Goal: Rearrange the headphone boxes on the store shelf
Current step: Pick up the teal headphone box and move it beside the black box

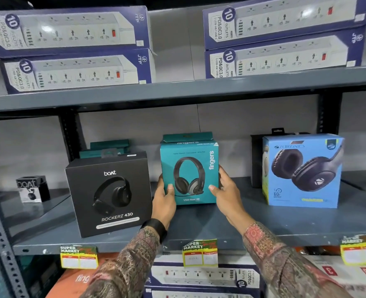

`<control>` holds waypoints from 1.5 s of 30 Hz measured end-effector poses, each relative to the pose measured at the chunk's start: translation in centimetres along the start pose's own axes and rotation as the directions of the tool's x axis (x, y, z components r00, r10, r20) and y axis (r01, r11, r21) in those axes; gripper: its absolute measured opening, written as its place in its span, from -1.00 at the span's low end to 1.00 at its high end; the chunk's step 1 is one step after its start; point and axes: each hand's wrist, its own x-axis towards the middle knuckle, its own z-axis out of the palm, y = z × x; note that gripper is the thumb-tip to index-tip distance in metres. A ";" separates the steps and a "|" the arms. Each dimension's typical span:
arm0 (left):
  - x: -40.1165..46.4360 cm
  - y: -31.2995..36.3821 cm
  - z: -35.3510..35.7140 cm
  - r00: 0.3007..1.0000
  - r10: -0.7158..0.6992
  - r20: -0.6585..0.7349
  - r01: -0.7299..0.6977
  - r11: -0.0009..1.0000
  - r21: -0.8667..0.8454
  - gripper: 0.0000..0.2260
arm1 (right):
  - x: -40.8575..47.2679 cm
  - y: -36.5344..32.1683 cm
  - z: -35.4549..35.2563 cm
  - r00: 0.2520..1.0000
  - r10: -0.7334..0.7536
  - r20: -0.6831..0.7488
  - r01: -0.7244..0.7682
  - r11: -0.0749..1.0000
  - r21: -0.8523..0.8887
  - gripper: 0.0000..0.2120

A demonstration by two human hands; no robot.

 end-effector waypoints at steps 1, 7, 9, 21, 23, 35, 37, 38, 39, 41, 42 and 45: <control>-0.3 0.5 0.0 1.000 0.028 0.002 -0.028 1.000 0.001 -0.57 | -0.1 -0.5 -0.4 0.999 -0.029 -0.016 0.028 0.999 -0.016 -0.34; -3.1 3.1 -0.9 0.980 0.198 0.034 -0.201 0.968 0.149 -0.51 | -2.5 -2.7 -3.9 0.993 -0.107 -0.057 0.107 0.994 -0.006 -0.37; -4.5 3.6 -1.3 0.978 0.201 0.055 -0.207 0.969 0.137 -0.52 | -4.2 -3.3 -4.9 0.992 -0.117 -0.048 0.118 0.993 0.021 -0.35; -9.1 3.9 -2.5 0.991 0.093 0.093 -0.094 0.996 0.004 -0.56 | -8.6 -4.0 -6.5 0.991 -0.133 -0.026 0.133 0.991 0.025 -0.41; -9.3 4.1 -2.5 0.992 0.085 0.089 -0.086 0.996 0.003 -0.56 | -8.9 -4.2 -6.4 0.993 -0.119 -0.027 0.120 0.992 0.029 -0.41; -10.0 4.9 -2.7 0.995 0.076 0.072 -0.076 0.997 0.009 -0.57 | -9.9 -5.4 -6.4 0.994 -0.103 -0.024 0.104 0.993 0.049 -0.43; -10.2 5.0 -2.8 0.995 0.074 0.070 -0.075 0.997 0.009 -0.57 | -10.1 -5.6 -6.3 0.995 -0.098 -0.017 0.098 0.994 0.043 -0.43; -10.2 5.0 -2.9 0.995 0.075 0.071 -0.076 0.997 0.011 -0.57 | -10.2 -5.6 -6.2 0.995 -0.098 -0.016 0.099 0.994 0.042 -0.43; -10.3 5.1 -2.9 0.995 0.077 0.071 -0.078 0.997 0.014 -0.56 | -10.3 -5.7 -6.2 0.995 -0.101 -0.016 0.102 0.994 0.042 -0.43; -10.6 5.2 -3.0 0.994 0.086 0.068 -0.087 0.996 0.012 -0.56 | -10.6 -5.9 -6.1 0.994 -0.111 -0.015 0.111 0.993 0.040 -0.43; -10.8 5.3 -3.2 0.994 0.092 0.066 -0.092 0.996 0.004 -0.56 | -10.7 -6.0 -6.1 0.993 -0.114 -0.013 0.114 0.993 0.039 -0.43; -11.6 5.4 -4.2 0.991 0.124 0.050 -0.124 0.992 0.007 -0.57 | -11.4 -6.2 -5.4 0.992 -0.129 -0.009 0.129 0.990 0.053 -0.42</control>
